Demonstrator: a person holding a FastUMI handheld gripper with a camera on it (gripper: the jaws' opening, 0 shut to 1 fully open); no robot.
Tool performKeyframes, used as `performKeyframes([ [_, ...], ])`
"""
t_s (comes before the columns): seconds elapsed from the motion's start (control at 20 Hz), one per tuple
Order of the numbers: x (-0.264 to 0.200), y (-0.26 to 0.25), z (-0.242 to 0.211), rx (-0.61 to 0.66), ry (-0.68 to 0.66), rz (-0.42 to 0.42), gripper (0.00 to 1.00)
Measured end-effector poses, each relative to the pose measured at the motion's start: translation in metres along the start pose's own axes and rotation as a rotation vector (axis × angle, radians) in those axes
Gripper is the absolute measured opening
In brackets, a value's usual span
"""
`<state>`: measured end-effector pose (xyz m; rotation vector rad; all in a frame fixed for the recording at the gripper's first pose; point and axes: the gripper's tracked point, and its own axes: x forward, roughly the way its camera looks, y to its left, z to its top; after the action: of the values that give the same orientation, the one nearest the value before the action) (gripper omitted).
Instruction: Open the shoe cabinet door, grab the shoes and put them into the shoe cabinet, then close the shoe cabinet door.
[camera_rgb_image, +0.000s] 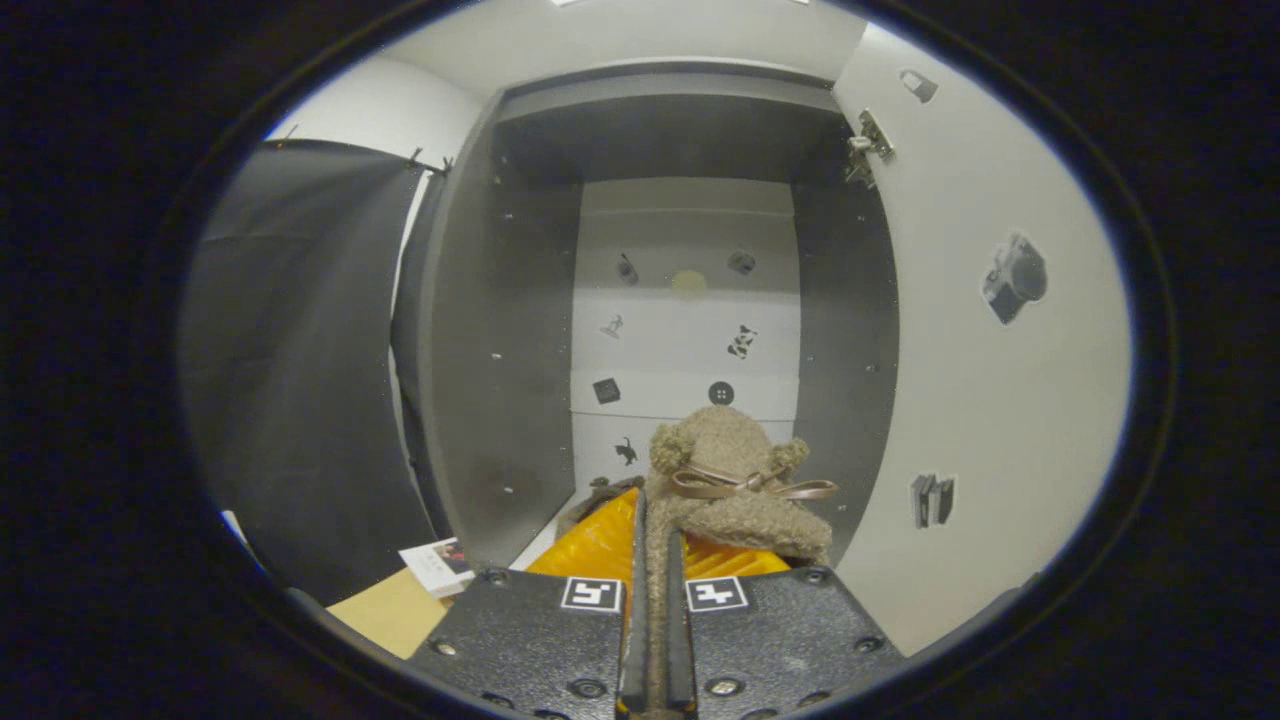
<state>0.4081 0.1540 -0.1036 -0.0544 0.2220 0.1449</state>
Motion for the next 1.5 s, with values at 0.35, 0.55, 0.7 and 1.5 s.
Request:
performKeyframes([
  [0.35,0.105,-0.005,-0.023,-0.061,0.100,-0.018,0.11],
  [0.55,0.155,-0.007,-0.043,-0.092,0.155,-0.027,0.11],
  [0.7,0.189,-0.016,-0.062,-0.064,0.204,-0.048,0.11],
  [1.5,0.229,-0.011,-0.112,0.006,0.355,-0.021,0.36],
])
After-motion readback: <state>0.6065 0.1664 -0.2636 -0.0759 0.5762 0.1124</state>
